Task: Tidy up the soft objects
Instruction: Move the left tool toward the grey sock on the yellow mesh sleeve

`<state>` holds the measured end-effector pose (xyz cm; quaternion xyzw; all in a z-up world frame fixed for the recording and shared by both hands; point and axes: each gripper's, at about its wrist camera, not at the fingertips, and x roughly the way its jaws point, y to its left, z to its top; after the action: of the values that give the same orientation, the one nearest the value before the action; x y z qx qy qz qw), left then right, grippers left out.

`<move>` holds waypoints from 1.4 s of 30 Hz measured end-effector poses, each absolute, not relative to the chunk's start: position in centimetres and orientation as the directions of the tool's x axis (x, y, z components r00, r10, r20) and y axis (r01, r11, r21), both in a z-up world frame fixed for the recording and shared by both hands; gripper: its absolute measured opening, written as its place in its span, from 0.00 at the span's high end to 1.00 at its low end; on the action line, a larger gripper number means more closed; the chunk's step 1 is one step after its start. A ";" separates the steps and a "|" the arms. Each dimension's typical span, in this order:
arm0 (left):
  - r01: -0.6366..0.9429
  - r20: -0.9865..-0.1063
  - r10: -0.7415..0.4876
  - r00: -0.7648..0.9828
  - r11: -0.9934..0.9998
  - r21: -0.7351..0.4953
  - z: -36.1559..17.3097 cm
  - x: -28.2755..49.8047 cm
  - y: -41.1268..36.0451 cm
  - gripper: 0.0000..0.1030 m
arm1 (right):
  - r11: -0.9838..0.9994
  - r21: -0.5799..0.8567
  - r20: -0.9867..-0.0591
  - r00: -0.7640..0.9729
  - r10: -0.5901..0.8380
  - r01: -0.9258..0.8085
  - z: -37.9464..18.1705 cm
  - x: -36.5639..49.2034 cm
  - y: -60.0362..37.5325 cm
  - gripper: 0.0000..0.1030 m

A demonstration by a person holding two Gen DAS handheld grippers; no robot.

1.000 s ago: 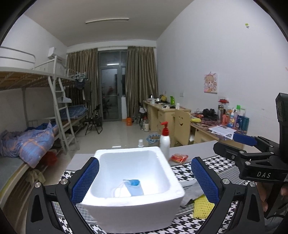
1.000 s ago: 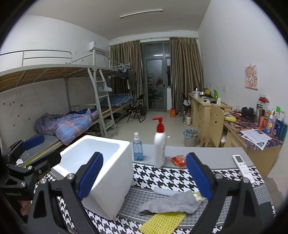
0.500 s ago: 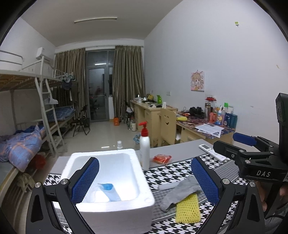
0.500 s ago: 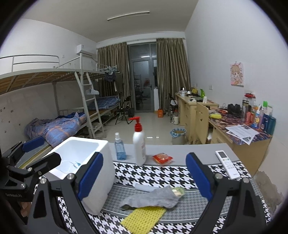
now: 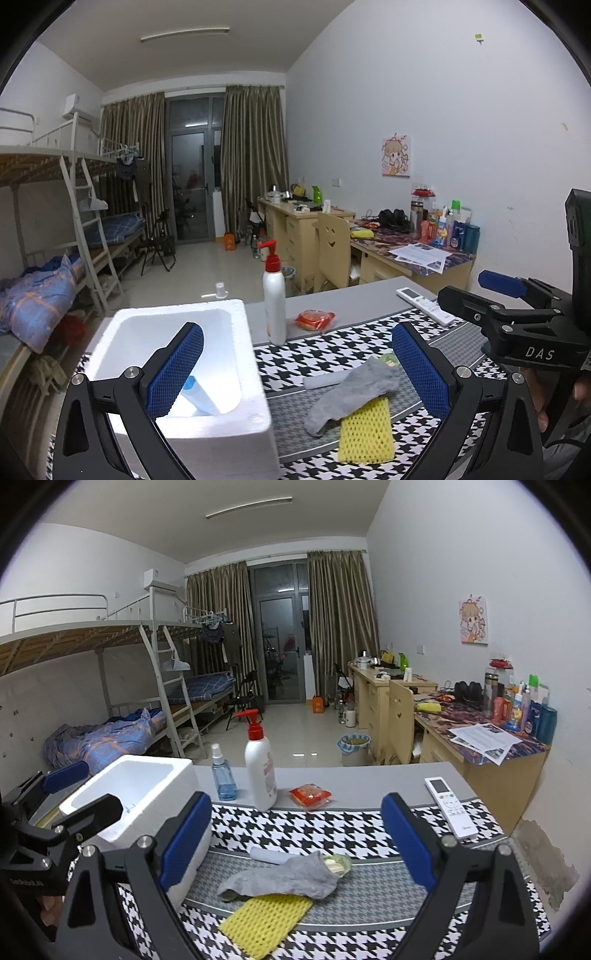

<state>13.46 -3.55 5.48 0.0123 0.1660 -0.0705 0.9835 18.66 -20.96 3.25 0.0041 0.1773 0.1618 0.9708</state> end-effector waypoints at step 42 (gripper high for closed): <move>0.198 -0.442 -0.162 0.882 0.980 0.035 0.7 17.1 -11.4 0.01 | 0.963 0.100 -0.445 0.854 0.268 -0.250 0.0 21.6 -26.8 0.07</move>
<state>17.08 -11.44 0.70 0.0397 0.2243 -0.0927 0.9693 21.61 -26.78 -0.03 0.0193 0.2341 0.1347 0.9627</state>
